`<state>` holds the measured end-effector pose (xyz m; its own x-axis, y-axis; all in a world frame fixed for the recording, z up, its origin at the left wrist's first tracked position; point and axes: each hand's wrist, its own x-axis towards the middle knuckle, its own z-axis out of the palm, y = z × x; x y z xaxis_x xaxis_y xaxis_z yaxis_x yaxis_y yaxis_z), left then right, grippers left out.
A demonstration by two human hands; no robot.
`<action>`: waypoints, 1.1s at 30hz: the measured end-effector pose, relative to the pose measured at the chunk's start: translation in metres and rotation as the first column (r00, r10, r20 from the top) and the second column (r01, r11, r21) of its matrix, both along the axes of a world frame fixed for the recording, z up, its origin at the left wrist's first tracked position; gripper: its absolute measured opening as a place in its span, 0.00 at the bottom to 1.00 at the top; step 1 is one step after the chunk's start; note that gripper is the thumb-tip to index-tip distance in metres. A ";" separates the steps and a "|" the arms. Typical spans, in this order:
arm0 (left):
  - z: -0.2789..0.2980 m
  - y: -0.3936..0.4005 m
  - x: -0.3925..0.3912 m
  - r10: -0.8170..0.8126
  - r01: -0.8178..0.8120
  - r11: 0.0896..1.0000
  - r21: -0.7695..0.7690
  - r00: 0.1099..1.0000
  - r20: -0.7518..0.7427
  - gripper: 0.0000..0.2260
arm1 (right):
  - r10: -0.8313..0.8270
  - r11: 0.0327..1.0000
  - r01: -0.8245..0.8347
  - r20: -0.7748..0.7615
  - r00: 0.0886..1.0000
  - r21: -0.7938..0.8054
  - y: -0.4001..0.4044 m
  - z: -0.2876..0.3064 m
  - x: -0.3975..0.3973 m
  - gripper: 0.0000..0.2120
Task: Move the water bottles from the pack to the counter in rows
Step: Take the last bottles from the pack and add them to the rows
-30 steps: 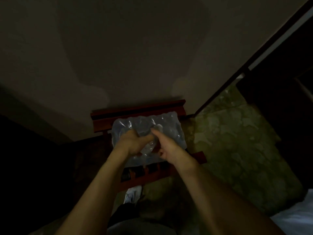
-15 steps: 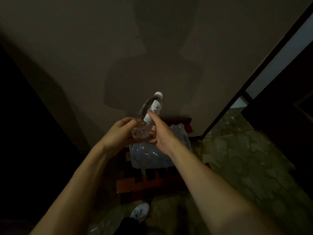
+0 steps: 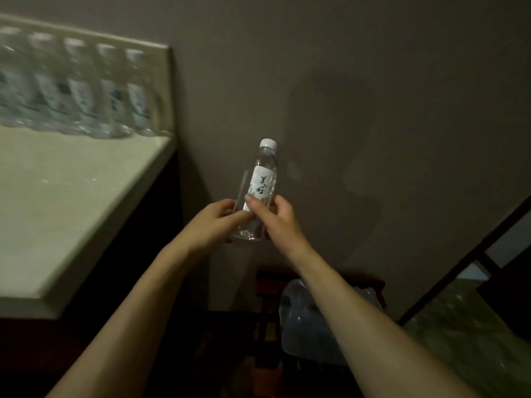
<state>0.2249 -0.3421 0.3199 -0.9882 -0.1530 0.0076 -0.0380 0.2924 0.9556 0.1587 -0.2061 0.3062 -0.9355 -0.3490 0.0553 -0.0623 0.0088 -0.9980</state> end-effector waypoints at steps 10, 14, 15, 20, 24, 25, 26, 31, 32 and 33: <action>0.080 -0.195 0.046 0.070 -0.136 0.926 -0.353 0.979 -0.193 0.16 | -0.042 0.999 0.045 -0.289 0.956 0.004 -0.207 0.055 0.031 0.21; 0.076 -0.254 0.041 0.045 -0.106 0.945 -0.310 0.979 -0.199 0.17 | -0.076 0.985 0.128 -0.375 0.924 0.115 -0.259 0.059 0.034 0.19; 0.074 -0.264 0.039 0.053 -0.113 0.943 -0.314 0.979 -0.195 0.19 | -0.071 0.978 0.139 -0.380 0.922 0.157 -0.268 0.060 0.034 0.18; 0.060 -0.290 0.020 0.083 -0.161 0.901 -0.403 0.975 -0.204 0.12 | -0.073 0.907 0.247 -0.453 0.889 0.340 -0.302 0.056 0.029 0.21; 0.053 -0.304 0.001 0.040 -0.134 0.898 -0.419 0.974 -0.225 0.14 | -0.104 0.880 0.300 -0.465 0.879 0.369 -0.313 0.053 0.021 0.20; 0.052 -0.307 -0.005 0.033 -0.128 0.895 -0.428 0.974 -0.223 0.15 | -0.111 0.875 0.311 -0.472 0.874 0.371 -0.315 0.053 0.018 0.21; 0.051 -0.310 -0.011 0.037 -0.133 0.888 -0.441 0.975 -0.220 0.15 | -0.111 0.870 0.321 -0.485 0.868 0.375 -0.317 0.052 0.015 0.21; 0.041 -0.314 -0.033 0.140 -0.254 0.844 -0.472 0.954 -0.264 0.14 | -0.032 0.872 0.243 -0.445 0.895 0.425 -0.324 0.052 -0.007 0.23; 0.040 -0.315 -0.036 0.162 -0.278 0.830 -0.483 0.950 -0.268 0.13 | -0.013 0.886 0.208 -0.425 0.905 0.415 -0.325 0.052 -0.011 0.24; 0.039 -0.316 -0.041 0.177 -0.294 0.812 -0.505 0.947 -0.268 0.13 | -0.003 0.897 0.184 -0.411 0.912 0.401 -0.326 0.052 -0.014 0.25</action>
<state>0.1841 -0.6578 0.3590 -0.8900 -0.2946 0.3481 0.0006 0.7626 0.6469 0.1446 -0.5319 0.3582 -0.8967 -0.3345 0.2899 -0.4220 0.4485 -0.7879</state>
